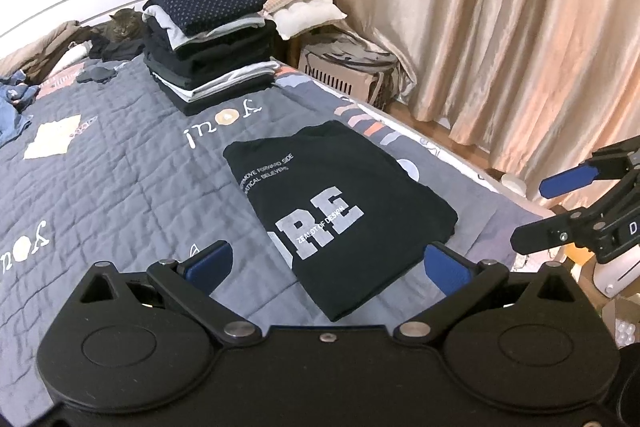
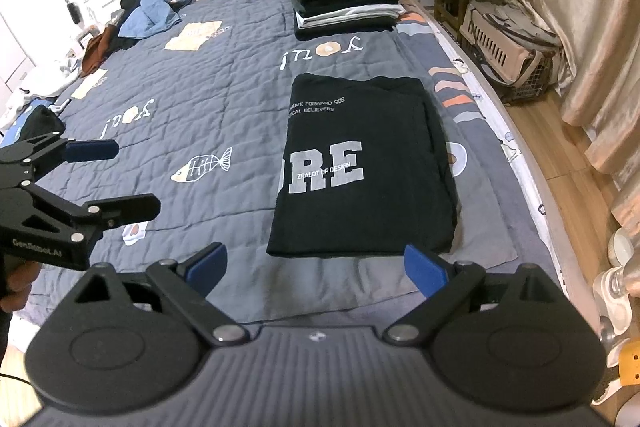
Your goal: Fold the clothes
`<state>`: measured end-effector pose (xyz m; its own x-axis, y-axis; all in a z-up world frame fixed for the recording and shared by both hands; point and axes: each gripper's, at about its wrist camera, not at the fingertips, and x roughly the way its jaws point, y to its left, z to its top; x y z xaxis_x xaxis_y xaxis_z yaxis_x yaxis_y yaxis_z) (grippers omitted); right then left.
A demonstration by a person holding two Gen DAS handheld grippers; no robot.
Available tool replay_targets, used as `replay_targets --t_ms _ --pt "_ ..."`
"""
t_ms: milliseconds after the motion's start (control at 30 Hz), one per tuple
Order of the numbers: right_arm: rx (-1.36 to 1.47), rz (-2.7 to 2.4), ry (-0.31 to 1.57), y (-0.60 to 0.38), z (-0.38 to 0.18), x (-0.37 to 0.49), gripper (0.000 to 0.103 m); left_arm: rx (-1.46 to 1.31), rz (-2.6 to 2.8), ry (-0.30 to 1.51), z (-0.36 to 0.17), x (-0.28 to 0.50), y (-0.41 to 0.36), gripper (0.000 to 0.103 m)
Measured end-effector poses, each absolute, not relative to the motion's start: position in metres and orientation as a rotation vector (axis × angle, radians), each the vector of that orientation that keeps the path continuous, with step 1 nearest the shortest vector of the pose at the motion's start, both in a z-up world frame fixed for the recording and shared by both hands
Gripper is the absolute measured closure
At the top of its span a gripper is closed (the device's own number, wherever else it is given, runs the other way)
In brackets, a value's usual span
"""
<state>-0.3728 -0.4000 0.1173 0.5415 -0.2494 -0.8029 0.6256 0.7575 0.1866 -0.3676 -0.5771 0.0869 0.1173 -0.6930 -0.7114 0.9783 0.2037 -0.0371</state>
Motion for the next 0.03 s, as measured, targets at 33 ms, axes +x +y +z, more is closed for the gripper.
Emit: replay_targets --t_ms 33 --pt "0.492 -0.545 0.85 -0.4 0.1176 -0.3728 0.008 0.511 -1.302 0.688 0.0871 -0.3675 -0.5775 0.0"
